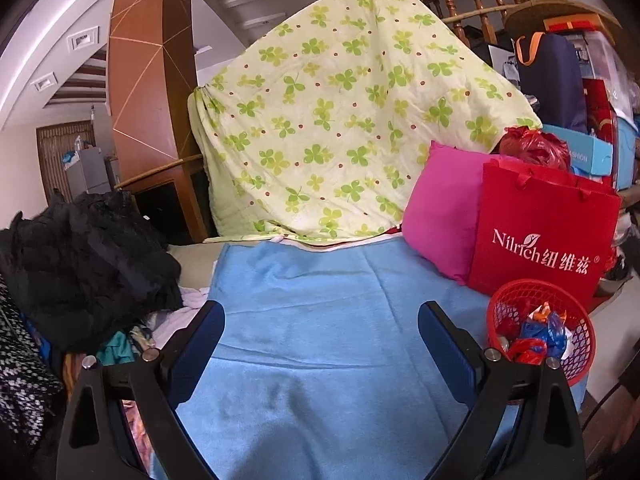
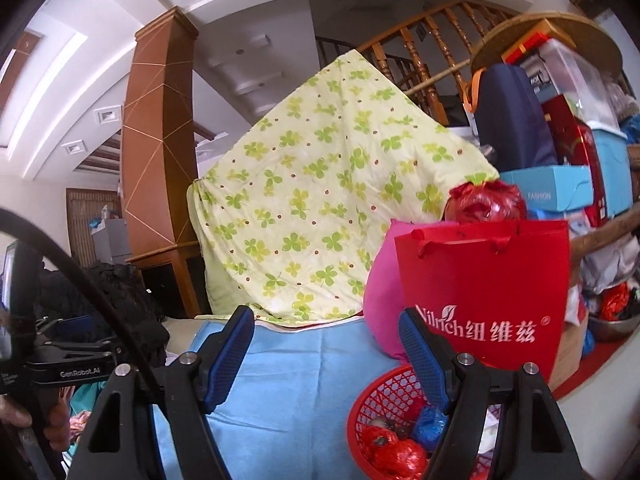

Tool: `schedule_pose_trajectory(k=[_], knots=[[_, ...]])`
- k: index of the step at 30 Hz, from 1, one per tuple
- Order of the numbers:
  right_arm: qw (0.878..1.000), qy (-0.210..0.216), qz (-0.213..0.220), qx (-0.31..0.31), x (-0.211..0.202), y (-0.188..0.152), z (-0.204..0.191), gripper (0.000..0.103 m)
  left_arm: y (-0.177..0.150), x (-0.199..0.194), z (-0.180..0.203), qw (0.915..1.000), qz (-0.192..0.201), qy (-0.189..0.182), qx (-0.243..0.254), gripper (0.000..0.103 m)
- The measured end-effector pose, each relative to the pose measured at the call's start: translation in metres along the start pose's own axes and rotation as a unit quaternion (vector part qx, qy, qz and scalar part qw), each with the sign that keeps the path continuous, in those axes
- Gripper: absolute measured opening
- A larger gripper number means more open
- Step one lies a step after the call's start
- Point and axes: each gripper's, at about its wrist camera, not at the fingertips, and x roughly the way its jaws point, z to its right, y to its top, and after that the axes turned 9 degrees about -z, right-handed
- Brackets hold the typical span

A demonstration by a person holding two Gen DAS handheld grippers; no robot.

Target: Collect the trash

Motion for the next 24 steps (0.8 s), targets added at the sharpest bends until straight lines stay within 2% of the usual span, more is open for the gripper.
schedule_pose_trajectory(k=[6,11,24], knots=[[1.000,0.004,0.005,-0.012,-0.029,0.009,-0.005,0.078,-0.002,-0.015,0.008,0.9998,-0.009,-0.001,0.018,0.097],[1.000,0.011,0.004,-0.021,-0.048,0.013,-0.009,0.081,-0.002,-0.028,0.008,0.9999,-0.001,0.006,0.014,0.097],[0.998,-0.024,-0.036,-0.036,-0.069,0.018,-0.013,0.081,-0.001,-0.061,0.007,0.9993,0.030,0.023,-0.003,0.097]])
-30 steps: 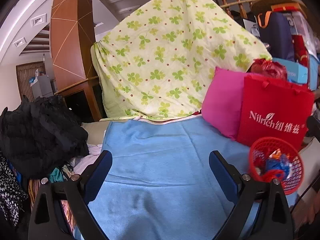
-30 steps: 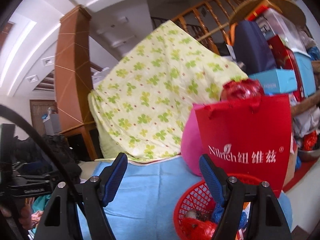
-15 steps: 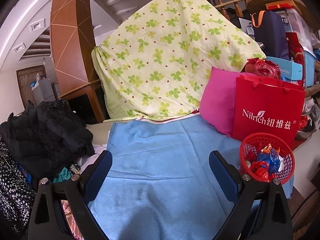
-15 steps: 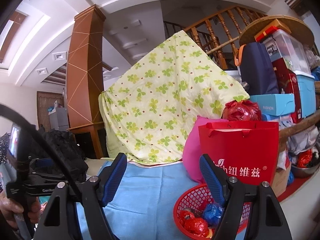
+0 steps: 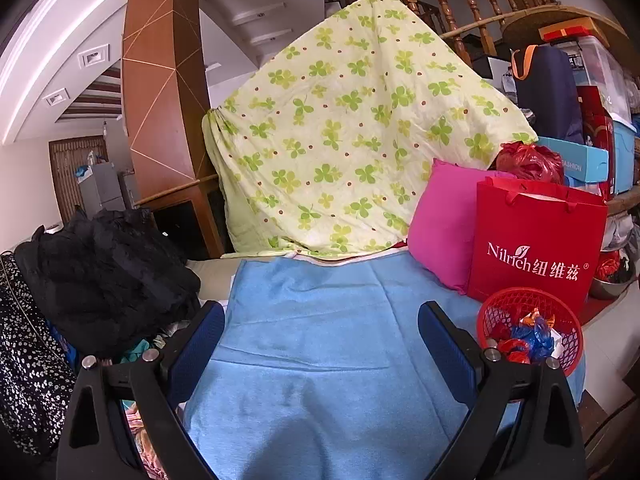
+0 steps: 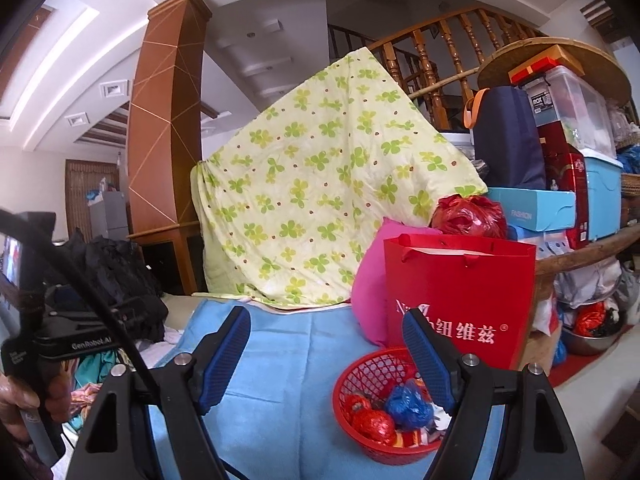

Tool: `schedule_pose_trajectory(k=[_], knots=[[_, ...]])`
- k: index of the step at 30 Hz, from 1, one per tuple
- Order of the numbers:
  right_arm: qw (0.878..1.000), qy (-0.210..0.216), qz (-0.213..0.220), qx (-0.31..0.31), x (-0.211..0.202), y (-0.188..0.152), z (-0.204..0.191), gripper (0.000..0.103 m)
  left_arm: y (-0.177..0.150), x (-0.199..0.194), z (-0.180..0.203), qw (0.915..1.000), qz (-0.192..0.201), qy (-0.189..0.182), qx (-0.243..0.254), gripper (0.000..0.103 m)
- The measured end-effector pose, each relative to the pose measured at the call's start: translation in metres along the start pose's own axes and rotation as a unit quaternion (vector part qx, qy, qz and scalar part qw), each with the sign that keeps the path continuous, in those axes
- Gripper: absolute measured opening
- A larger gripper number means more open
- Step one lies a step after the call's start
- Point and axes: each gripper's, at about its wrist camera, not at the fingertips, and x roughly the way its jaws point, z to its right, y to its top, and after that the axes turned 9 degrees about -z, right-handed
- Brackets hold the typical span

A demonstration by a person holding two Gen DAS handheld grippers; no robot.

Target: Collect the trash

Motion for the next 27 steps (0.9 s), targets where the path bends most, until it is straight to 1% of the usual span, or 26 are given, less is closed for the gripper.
schedule_pose_trajectory(k=[8,15,22,27], knots=[[1.000,-0.007,0.002,-0.018,-0.015,0.000,-0.003,0.081,0.000,-0.016,0.004,0.9998,0.016,0.006,0.006,0.097],[1.000,-0.011,-0.005,-0.020,-0.022,-0.001,-0.005,0.081,-0.002,-0.024,0.013,0.9995,0.021,0.001,0.022,0.097],[1.000,-0.023,-0.001,-0.015,-0.037,0.000,0.004,0.081,-0.002,-0.030,0.022,0.9991,0.026,-0.005,0.035,0.097],[0.999,-0.028,-0.005,-0.019,-0.041,-0.001,0.007,0.081,-0.003,-0.034,0.030,0.9987,0.026,-0.009,0.044,0.097]])
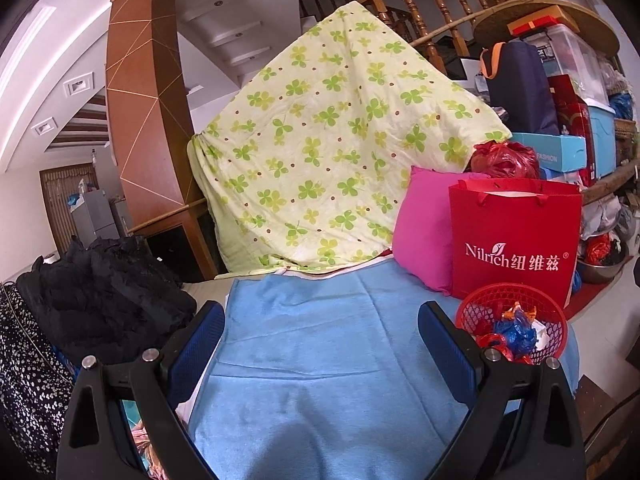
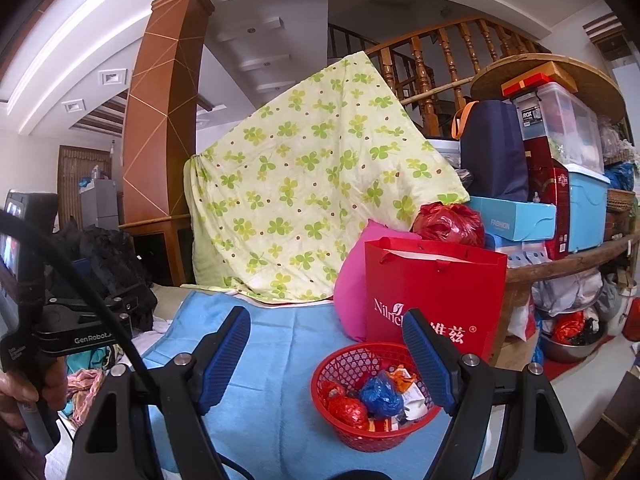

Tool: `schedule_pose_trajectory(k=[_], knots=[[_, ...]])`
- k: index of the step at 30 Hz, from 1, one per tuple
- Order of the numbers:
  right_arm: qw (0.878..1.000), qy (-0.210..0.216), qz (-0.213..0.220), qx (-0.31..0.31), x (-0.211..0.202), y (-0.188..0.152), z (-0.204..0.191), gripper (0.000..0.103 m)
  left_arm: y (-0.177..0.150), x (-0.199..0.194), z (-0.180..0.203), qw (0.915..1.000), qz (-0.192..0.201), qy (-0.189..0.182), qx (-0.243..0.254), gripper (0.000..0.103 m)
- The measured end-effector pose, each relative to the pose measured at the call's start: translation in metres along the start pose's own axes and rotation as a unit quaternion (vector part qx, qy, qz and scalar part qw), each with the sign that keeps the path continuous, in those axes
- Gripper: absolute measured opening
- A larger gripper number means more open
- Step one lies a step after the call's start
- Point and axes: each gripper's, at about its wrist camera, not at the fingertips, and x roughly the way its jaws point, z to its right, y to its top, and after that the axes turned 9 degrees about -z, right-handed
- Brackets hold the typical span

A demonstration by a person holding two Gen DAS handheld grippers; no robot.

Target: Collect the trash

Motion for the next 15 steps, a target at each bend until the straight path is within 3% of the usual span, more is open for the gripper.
schedule_pose_trajectory(k=[15], knots=[[1.000,-0.008,-0.005,0.003,-0.0036,-0.0021,0.0092,0.081,0.0028,-0.0080,0.0106,0.9998,0.004,-0.009,0.015,0.097]])
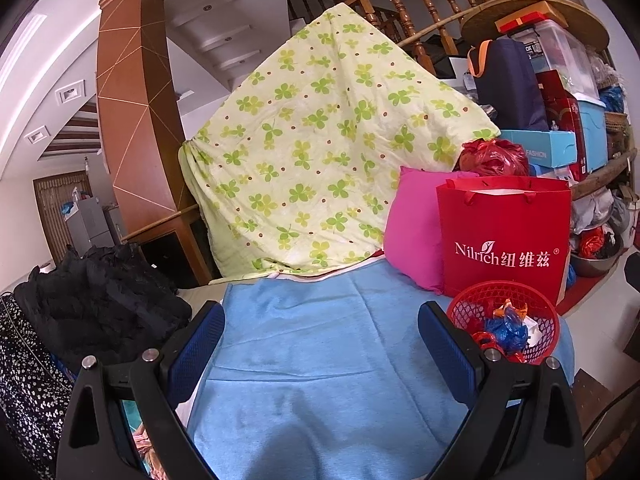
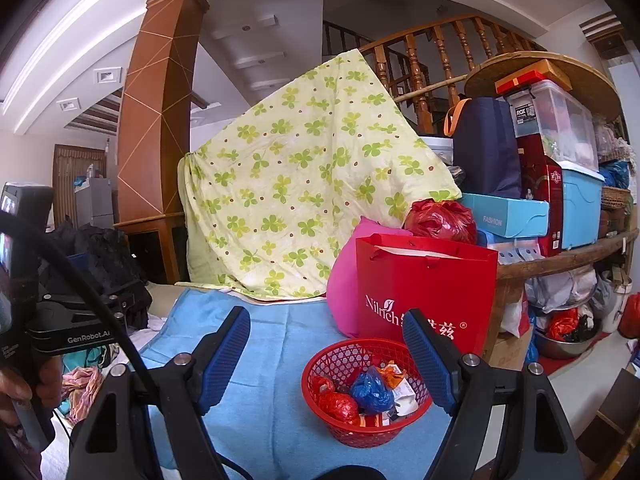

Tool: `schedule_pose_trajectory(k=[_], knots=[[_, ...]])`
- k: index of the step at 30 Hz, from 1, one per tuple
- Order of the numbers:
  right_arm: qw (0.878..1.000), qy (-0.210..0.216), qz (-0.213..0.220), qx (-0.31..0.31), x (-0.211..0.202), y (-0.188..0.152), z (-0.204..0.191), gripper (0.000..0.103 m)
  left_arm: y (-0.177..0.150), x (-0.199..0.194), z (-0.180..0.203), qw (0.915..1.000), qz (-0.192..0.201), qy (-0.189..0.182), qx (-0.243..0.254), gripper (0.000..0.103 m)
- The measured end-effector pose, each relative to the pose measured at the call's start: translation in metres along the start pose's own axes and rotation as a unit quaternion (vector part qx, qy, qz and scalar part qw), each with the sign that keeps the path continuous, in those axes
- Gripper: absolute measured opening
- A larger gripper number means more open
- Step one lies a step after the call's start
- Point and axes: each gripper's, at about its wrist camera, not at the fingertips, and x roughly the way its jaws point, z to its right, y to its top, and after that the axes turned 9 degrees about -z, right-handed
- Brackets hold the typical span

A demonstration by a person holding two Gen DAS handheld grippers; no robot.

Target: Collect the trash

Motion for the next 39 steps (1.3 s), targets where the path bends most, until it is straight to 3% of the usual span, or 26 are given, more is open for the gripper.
schedule_pose_trajectory(k=[39], knots=[[1.000,-0.003,-0.007,-0.006,0.002,-0.002,-0.006,0.082,0.000,-0.006,0.020,1.0000,0.000,-0.004,0.006,0.097]])
